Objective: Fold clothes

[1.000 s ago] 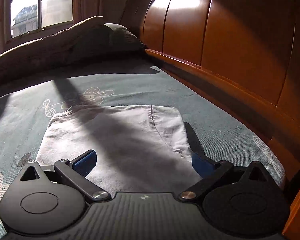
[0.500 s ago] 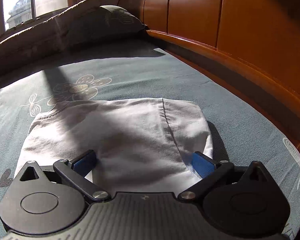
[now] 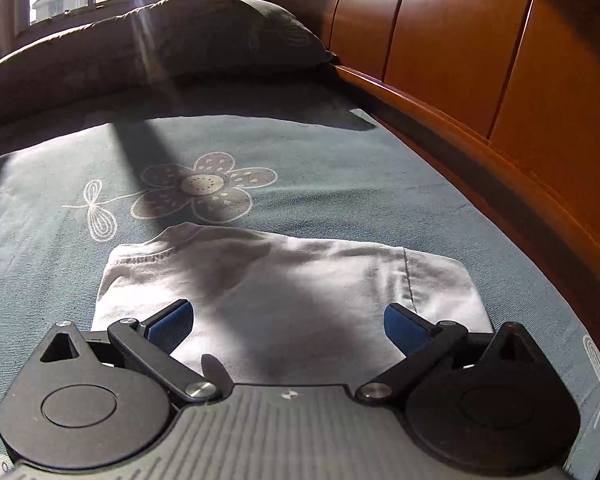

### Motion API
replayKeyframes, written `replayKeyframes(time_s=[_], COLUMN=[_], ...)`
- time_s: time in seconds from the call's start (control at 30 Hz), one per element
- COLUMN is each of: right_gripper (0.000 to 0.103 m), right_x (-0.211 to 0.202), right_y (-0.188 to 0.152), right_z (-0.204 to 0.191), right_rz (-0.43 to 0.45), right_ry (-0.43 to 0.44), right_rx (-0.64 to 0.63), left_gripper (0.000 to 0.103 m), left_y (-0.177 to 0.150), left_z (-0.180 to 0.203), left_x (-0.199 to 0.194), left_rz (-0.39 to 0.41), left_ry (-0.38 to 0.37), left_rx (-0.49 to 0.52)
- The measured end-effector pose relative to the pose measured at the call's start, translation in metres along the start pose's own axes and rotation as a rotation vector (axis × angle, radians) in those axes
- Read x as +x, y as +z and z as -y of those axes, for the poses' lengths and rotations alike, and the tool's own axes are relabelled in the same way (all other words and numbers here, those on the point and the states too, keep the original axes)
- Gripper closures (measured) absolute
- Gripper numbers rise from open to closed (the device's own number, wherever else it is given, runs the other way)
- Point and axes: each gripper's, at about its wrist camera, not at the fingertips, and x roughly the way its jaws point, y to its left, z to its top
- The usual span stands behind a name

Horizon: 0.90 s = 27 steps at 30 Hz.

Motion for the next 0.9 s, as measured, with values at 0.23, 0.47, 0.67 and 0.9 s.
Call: replayKeyframes(time_s=[0.23,0.47,0.67,0.9], right_gripper=[0.000,0.000,0.000,0.000], right_x=[-0.063,-0.125,-0.173,-0.219], right_y=[-0.009,-0.035,-0.064,-0.095], right_z=[-0.008,-0.013,-0.018,-0.028], right_rz=[-0.085,-0.126,-0.142,-0.135], right_ry=[0.012,0.021,0.036,0.019], right_rx=[0.009,0.042,0.054,0.110], left_gripper=[0.001,0.001,0.001,0.001], left_y=[0.002,0.005,0.010,0.012], left_z=[0.005,0.015,0.027,0.052], left_x=[-0.022,-0.041,-0.054,-0.065], left_rz=[0.059,0.110,0.145,0.137], left_ry=[-0.024,-0.064,-0.142,-0.201], left_rx=[-0.018,-0.025,-0.062,-0.078])
